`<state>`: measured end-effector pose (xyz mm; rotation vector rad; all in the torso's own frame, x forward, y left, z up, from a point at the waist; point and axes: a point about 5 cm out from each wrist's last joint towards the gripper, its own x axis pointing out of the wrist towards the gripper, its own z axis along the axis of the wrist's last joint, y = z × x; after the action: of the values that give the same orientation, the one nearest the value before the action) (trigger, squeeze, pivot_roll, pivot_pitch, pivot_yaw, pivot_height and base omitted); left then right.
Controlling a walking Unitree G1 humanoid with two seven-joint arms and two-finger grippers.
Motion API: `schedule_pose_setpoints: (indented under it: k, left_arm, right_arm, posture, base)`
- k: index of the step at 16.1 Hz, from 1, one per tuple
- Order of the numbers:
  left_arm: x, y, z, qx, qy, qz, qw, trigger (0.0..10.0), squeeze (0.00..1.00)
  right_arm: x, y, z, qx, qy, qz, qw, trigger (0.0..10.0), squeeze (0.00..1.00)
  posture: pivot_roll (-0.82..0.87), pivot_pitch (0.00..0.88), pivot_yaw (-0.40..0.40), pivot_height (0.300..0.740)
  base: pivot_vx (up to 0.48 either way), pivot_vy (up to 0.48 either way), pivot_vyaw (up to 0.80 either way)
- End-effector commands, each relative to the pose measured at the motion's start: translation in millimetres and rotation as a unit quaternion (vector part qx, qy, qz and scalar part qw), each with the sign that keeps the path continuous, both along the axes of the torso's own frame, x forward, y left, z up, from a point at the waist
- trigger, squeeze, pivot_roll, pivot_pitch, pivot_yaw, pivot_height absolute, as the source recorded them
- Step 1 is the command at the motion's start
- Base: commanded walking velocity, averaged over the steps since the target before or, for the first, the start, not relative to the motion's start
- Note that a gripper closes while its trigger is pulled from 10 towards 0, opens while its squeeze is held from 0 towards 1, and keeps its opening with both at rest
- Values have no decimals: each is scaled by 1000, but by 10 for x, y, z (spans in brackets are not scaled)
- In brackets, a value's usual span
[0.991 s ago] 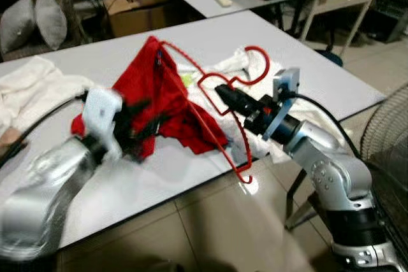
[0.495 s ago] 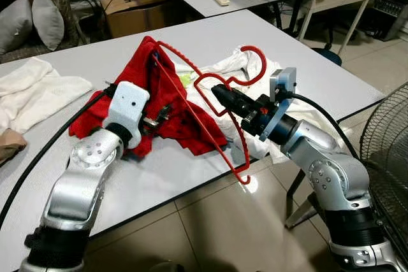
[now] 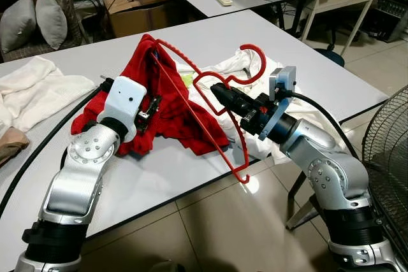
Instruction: Hang hanger
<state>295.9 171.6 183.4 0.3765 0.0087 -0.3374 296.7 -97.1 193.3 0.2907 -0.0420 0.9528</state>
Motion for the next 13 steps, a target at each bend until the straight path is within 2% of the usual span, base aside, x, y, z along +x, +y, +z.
schedule_pose_setpoints:
  k: [1,2,4,5,6,7,8,10,11,12,13]
  left_arm:
    - [-81,-52,49,-13,-12,-51,999,4863,0]
    - [-106,-45,40,-6,-13,-55,998,10000,0]
    - [-146,16,88,-13,-37,-52,998,10000,0]
    - [-169,53,150,-5,-72,-48,996,10000,0]
    - [-186,83,198,-1,-99,-43,994,10000,322]
    - [-168,133,167,10,-93,-25,995,10000,1000]
    - [-155,144,123,20,-81,-21,996,10000,1000]
    - [-117,124,-82,35,-15,-9,999,10000,984]
    - [-102,92,-152,3,8,1,1000,10000,0]
    - [-85,72,-171,-28,19,15,999,10000,0]
    - [-74,72,-181,-27,23,19,999,10000,0]
  right_arm:
    - [-12,32,84,-1,-22,7,1000,10000,0]
    - [-12,35,83,-1,-22,7,1000,10000,0]
    - [-14,38,81,-1,-22,9,1000,10000,0]
    - [-15,41,78,-2,-22,9,1000,10000,0]
    - [-15,44,74,-2,-22,10,1000,10000,0]
    - [-15,51,70,-3,-21,11,1000,10000,0]
    - [-17,58,67,-3,-21,13,1000,10000,0]
    - [-18,74,67,-3,-22,16,1000,10000,0]
    - [-17,76,68,-3,-23,16,1000,10000,0]
    - [-17,74,70,-5,-23,15,1000,10000,0]
    - [-16,73,70,-6,-23,15,1000,10000,0]
  posture:
    - [-84,0,88,740]
    - [-85,0,89,740]
    - [-85,0,92,740]
    - [-85,0,92,740]
    - [-84,0,91,740]
    - [-81,0,90,740]
    - [-82,0,90,740]
    - [-85,0,92,740]
    - [-88,0,94,740]
    - [-89,0,94,740]
    - [-89,0,94,740]
  base:
    - [0,0,0]
    - [0,0,0]
    - [0,0,0]
    - [0,0,0]
    - [0,0,0]
    - [0,0,0]
    - [0,0,0]
    - [0,0,0]
    - [0,0,0]
    - [0,0,0]
    - [0,0,0]
